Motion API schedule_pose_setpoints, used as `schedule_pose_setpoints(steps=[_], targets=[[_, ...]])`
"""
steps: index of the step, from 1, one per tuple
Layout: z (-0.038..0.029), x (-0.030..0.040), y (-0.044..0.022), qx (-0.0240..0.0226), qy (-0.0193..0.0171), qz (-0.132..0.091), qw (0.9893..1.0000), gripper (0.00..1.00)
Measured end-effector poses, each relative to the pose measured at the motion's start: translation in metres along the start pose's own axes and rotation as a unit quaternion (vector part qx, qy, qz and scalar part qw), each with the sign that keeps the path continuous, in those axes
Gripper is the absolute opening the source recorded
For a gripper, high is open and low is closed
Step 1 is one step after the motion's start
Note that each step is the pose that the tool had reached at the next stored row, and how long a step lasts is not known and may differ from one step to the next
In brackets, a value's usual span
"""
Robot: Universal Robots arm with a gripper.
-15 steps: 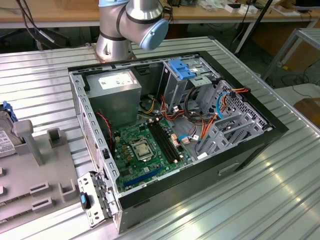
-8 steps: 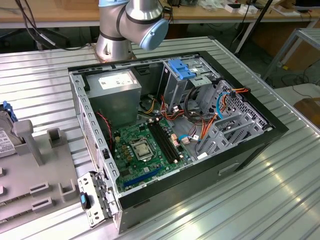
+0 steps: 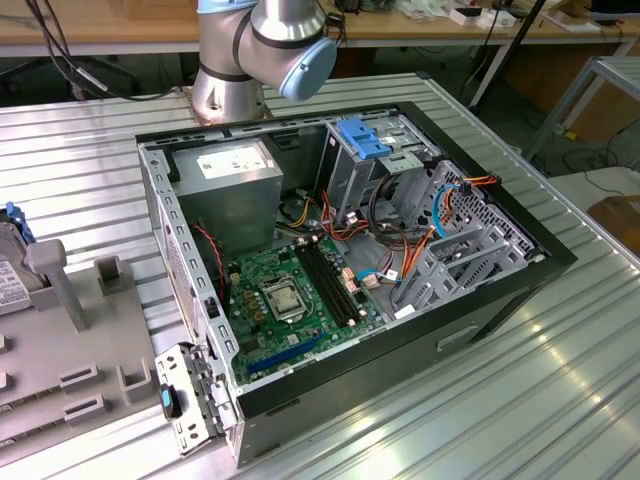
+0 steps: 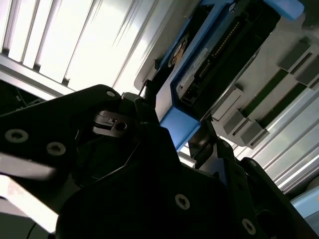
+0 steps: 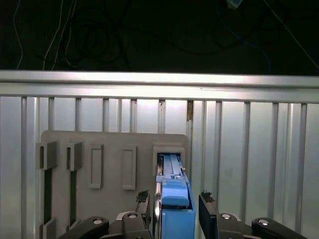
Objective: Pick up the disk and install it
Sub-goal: 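Pick up the disk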
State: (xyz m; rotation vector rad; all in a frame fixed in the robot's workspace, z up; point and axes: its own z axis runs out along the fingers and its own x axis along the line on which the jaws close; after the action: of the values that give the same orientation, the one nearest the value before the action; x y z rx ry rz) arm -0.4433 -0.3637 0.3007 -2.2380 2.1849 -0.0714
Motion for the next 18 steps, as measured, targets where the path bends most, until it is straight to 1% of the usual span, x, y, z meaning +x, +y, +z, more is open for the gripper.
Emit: schedule_pose_setpoints(steps=[4, 6, 9, 12, 15, 17, 18], targets=[[0.0008, 0.0003, 0.0001, 0.0001, 0.0000, 0.000, 1.0000, 0.51], [0.0009, 0.0030, 0.0002, 0.0000, 0.0000, 0.000, 1.0000, 0.51], [0.0008, 0.0031, 0.0002, 0.0000, 0.0000, 0.000, 1.0000, 0.51], [-0.0010, 0.0032, 0.0001, 0.0000, 0.0004, 0.000, 1.0000, 0.51], [-0.0041, 0.0033, 0.0000, 0.0000, 0.0007, 0.000, 1.0000, 0.51], [-0.0076, 0.0033, -0.0002, 0.0000, 0.0011, 0.000, 1.0000, 0.51], [-0.0076, 0.0033, -0.0002, 0.0002, 0.0011, 0.000, 1.0000, 0.51]])
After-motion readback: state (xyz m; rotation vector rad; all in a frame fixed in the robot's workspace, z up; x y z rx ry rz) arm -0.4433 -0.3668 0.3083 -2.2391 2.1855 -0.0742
